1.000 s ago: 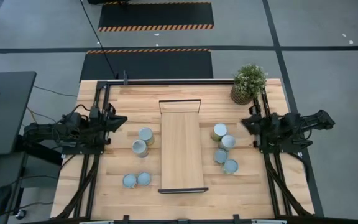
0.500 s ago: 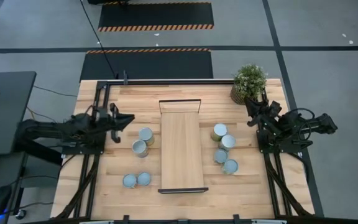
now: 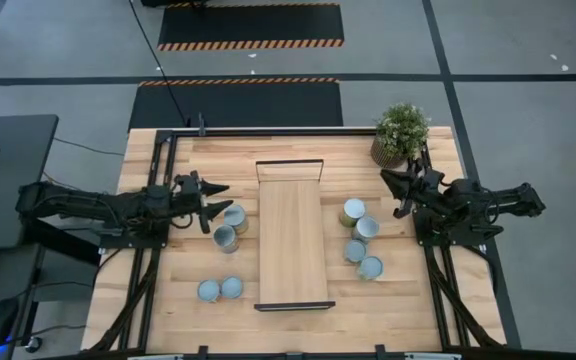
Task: Pick and place cans onto a shelf
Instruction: Put the canned peaches on the shelf
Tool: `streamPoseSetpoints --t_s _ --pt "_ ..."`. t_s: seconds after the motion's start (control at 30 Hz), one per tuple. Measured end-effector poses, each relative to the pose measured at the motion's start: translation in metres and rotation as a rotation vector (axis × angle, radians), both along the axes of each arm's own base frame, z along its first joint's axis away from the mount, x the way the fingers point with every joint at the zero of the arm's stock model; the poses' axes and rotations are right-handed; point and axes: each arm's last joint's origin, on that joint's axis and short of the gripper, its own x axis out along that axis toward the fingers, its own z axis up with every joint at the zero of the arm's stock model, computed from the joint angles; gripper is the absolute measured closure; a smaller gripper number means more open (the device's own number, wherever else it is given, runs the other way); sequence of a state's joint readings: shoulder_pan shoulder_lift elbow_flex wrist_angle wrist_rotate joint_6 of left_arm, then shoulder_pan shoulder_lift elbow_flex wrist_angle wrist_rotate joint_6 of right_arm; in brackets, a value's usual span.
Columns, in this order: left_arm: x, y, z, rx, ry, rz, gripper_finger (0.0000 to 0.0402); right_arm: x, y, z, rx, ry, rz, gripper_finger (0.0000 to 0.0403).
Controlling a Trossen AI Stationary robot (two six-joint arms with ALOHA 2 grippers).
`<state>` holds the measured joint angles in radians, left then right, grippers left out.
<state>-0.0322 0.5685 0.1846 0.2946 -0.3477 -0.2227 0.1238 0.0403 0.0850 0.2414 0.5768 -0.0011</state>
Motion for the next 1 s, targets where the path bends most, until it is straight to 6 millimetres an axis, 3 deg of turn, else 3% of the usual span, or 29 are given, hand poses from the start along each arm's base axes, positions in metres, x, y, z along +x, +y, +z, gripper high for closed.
streamPoseSetpoints --t_s 0.2,0.47,0.83,1.0 --pt "0.014 0.0 0.021 0.003 0.089 0.012 0.0104 0.006 -0.002 0.004 -0.028 0.154 -0.029 0.0353" --pt "0.025 0.0 0.048 -0.065 0.285 0.06 0.0097 0.013 -0.003 0.002 -0.084 0.241 -0.057 0.0349" --pt "0.047 -0.001 0.078 -0.108 0.569 0.093 0.0059 0.021 -0.003 -0.002 -0.092 0.284 -0.061 0.0273" --pt "0.052 -0.001 0.096 -0.102 0.693 0.099 0.0052 0.023 -0.002 0.001 -0.087 0.253 -0.047 0.0259"
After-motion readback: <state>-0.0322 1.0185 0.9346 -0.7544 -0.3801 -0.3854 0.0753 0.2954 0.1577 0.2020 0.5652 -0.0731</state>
